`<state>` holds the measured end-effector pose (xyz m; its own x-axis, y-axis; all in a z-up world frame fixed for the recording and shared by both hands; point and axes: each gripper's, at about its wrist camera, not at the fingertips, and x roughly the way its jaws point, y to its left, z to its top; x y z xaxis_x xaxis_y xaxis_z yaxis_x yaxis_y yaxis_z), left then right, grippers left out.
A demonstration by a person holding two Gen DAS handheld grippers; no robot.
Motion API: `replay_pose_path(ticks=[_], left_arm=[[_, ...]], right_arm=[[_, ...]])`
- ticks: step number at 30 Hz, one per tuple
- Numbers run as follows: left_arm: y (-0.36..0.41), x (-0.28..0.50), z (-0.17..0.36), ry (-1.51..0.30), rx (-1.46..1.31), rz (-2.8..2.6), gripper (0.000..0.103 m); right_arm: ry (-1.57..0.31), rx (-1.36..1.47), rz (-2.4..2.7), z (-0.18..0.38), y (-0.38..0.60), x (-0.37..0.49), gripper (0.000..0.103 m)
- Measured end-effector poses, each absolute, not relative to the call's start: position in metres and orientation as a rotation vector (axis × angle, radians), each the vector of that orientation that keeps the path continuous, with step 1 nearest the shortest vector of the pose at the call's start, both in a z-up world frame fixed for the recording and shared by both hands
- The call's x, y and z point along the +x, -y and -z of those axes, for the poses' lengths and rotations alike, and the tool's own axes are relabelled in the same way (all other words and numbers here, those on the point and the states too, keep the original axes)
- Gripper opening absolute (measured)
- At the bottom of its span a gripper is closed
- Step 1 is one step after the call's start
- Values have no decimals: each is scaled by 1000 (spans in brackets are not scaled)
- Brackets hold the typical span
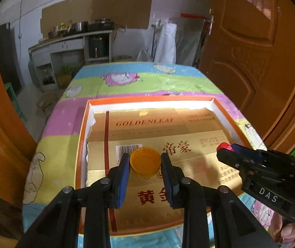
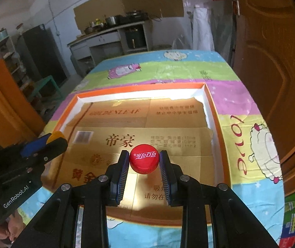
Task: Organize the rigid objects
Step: 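Carry the yellow cap with the left gripper while the right gripper carries the red cap into the box, then open the left gripper over the box while the right gripper releases the red cap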
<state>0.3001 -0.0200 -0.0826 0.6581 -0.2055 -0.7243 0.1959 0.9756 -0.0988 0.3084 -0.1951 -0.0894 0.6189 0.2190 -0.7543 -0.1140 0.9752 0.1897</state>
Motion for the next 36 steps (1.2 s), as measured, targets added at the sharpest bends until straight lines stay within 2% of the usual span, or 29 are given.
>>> replay_pose_path(ticks=[15, 19, 22, 26, 30, 34, 36], left_arm=[[27, 316, 121, -936, 22, 224, 31], [28, 313, 124, -919, 46, 246, 31], [30, 311, 123, -922, 57, 258, 36], [29, 308, 121, -917, 29, 270, 41], [28, 301, 114, -884, 24, 266, 42], [24, 294, 99, -847, -9, 278, 52], [21, 288, 91, -827, -19, 280, 52]], right_arm=[[-960, 96, -131, 122, 198, 323, 31], [-956, 60, -124, 122, 193, 324, 31], [-954, 43, -118, 122, 191, 323, 32], [-947, 47, -117, 121, 190, 319, 40], [-934, 31, -121, 118, 188, 314, 40], [-919, 44, -117, 114, 191, 308, 40], [-910, 53, -117, 111, 193, 304, 40]])
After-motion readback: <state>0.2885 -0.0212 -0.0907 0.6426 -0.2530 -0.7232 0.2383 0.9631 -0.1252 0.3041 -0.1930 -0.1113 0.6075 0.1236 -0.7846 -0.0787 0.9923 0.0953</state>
